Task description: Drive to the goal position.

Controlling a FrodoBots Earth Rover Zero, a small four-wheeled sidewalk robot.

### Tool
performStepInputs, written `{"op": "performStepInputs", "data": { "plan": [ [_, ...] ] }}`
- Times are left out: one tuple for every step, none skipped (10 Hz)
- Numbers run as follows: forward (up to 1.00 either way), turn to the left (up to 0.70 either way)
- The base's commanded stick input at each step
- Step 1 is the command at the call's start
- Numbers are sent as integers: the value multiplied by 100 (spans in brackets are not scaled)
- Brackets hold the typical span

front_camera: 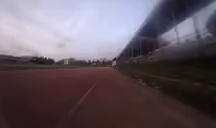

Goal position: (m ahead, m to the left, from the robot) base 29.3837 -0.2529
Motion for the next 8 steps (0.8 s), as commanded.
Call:
{"op": "performStepInputs", "data": {
  "plan": [
    [70, 0],
    [70, 0],
    [70, 0],
    [70, 0],
    [70, 0],
    [70, 0],
    [70, 0],
    [70, -9]
  ]
}}
